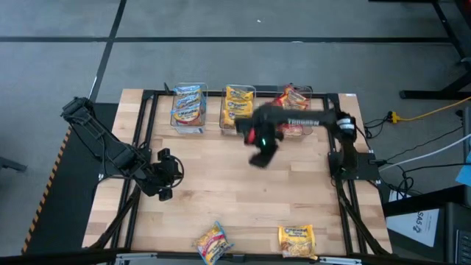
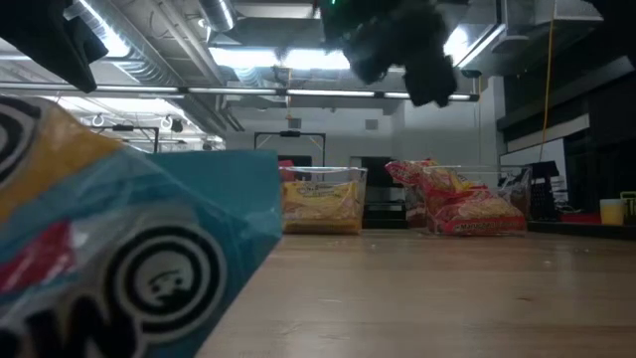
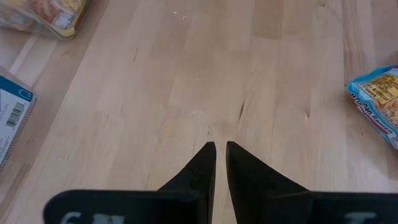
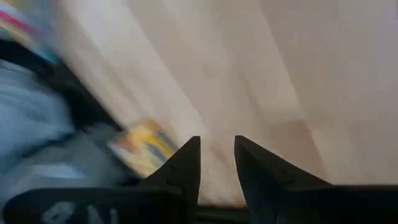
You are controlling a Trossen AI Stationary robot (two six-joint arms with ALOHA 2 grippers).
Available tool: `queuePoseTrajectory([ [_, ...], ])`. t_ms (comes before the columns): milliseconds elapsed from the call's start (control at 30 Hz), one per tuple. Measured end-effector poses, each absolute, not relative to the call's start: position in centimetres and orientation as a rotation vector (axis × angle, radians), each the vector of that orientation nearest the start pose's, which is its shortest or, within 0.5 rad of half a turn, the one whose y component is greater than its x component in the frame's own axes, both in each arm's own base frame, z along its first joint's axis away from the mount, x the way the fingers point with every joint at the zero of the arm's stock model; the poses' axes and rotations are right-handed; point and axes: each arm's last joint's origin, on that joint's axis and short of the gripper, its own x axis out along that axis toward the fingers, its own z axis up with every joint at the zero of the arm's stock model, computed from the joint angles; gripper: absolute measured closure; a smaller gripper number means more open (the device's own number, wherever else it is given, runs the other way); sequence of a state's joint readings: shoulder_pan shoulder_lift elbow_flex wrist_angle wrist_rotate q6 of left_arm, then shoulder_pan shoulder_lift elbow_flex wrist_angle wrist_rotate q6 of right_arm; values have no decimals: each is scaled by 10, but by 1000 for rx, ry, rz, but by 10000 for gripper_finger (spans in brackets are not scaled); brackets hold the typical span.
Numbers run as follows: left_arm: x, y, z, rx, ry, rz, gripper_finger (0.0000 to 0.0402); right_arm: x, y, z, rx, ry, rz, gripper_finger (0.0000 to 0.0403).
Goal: Sort Maruchan noodles
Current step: Put the yellow noodle pack into the middle transparent bin
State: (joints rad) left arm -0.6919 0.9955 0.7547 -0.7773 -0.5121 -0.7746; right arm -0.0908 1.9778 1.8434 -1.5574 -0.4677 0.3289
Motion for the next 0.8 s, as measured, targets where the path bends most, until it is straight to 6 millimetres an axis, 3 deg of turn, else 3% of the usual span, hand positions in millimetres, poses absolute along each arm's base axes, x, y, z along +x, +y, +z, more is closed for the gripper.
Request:
queuePoseTrajectory([
  [167, 146, -102, 246, -151, 828, 163, 369, 356, 65, 276, 472, 1770, 16, 299],
  [400, 146, -102, 246, -151, 828, 163, 369, 318, 165, 268, 119, 1772, -58, 299],
  [567, 146, -102, 246, -151, 827, 163, 369, 288, 213, 257, 26, 1676, -225, 299],
  [700, 146, -102, 246, -154, 827, 164, 369, 264, 235, 243, 122, 1627, -445, 299],
  [800, 146, -103, 246, -158, 823, 162, 369, 252, 249, 231, 145, 1592, -471, 298],
])
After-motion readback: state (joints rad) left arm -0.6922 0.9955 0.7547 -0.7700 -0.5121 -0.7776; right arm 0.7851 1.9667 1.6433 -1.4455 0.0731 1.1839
